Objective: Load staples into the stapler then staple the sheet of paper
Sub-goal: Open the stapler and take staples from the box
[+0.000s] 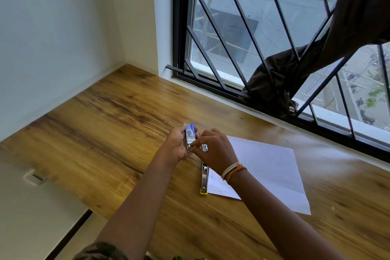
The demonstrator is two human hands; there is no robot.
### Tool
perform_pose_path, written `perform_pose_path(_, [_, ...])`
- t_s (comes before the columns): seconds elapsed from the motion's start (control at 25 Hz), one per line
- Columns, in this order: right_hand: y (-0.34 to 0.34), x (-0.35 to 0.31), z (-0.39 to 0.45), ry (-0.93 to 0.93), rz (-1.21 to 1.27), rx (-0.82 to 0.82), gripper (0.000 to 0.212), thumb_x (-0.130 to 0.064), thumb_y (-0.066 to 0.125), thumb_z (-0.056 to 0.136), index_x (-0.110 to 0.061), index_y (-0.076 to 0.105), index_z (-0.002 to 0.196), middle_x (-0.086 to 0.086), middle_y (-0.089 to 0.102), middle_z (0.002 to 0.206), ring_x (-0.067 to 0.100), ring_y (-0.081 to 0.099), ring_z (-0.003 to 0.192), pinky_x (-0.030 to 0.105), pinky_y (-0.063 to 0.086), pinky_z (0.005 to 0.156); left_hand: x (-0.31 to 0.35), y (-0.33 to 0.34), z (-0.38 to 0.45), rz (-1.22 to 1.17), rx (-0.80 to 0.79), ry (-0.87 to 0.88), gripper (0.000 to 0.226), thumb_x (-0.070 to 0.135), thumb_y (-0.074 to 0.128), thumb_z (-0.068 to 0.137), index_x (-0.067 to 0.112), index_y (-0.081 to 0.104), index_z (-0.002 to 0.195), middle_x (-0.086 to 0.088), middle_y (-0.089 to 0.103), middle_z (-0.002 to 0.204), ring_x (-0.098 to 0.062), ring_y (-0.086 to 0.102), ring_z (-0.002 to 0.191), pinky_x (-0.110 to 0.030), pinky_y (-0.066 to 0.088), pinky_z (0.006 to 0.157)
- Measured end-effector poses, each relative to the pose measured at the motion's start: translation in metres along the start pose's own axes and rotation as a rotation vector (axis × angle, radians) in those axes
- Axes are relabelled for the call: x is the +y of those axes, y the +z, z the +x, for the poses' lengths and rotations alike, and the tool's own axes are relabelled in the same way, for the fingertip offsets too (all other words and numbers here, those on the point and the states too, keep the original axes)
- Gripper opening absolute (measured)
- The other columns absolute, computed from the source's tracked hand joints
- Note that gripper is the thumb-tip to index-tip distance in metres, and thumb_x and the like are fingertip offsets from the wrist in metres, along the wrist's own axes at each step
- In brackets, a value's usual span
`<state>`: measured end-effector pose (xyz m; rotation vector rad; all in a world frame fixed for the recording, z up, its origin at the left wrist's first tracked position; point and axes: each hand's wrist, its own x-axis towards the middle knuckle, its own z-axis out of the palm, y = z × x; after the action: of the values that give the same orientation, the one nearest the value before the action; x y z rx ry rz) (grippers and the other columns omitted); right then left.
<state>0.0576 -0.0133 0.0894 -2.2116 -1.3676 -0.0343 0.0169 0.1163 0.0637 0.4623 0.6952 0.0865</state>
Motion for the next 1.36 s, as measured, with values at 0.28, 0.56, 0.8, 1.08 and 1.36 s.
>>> perform_pose_path(0.28, [0.004, -0.001, -0.006, 0.022, 0.037, 0.067, 0.014, -0.028, 0.072, 0.079, -0.018, 0.077, 0.088, 0.002, 0.073, 0.085, 0.019, 0.058, 0.078, 0.036, 0.050, 0.067, 0.001, 0.003, -0.005, -0.008, -0.012, -0.004, 0.050, 0.039, 0.024, 0.103, 0.004, 0.054, 0.084, -0.009, 0.048, 0.075, -0.016, 0.047, 0.064, -0.020, 0.050, 0.046])
perform_pose_path(0.56, [0.010, 0.005, -0.003, 0.206, 0.300, 0.080, 0.014, -0.022, 0.075, 0.078, -0.016, 0.077, 0.091, 0.002, 0.073, 0.083, 0.010, 0.061, 0.072, 0.030, 0.053, 0.068, 0.003, 0.001, -0.004, -0.039, 0.004, -0.013, 0.048, 0.039, 0.026, 0.103, 0.003, 0.054, 0.086, -0.009, 0.048, 0.078, -0.016, 0.045, 0.065, -0.019, 0.048, 0.047])
perform_pose_path(0.8, [0.015, 0.006, -0.003, 0.268, 0.370, 0.072, 0.012, -0.019, 0.073, 0.080, -0.015, 0.075, 0.090, -0.001, 0.072, 0.082, 0.002, 0.060, 0.068, 0.022, 0.055, 0.066, 0.002, -0.001, -0.001, -0.040, -0.003, -0.024, 0.049, 0.040, 0.028, 0.102, 0.002, 0.055, 0.088, -0.009, 0.050, 0.077, -0.015, 0.048, 0.066, -0.023, 0.049, 0.053])
perform_pose_path(1.08, [0.017, 0.005, -0.001, 0.277, 0.360, 0.057, 0.014, -0.020, 0.066, 0.086, -0.009, 0.071, 0.093, 0.003, 0.070, 0.084, 0.009, 0.061, 0.073, 0.020, 0.053, 0.067, 0.001, -0.003, -0.002, -0.053, 0.007, -0.041, 0.049, 0.041, 0.029, 0.102, 0.003, 0.056, 0.086, -0.008, 0.052, 0.079, -0.014, 0.048, 0.067, -0.028, 0.043, 0.068])
perform_pose_path(1.36, [0.007, 0.005, 0.007, 0.679, 1.113, 0.026, 0.013, -0.010, 0.068, 0.085, 0.002, 0.070, 0.087, 0.015, 0.071, 0.077, 0.016, 0.065, 0.060, 0.019, 0.055, 0.054, 0.002, -0.001, -0.003, -0.016, -0.004, -0.026, 0.051, 0.041, 0.026, 0.103, 0.003, 0.056, 0.085, -0.012, 0.052, 0.077, -0.020, 0.048, 0.067, -0.035, 0.041, 0.067])
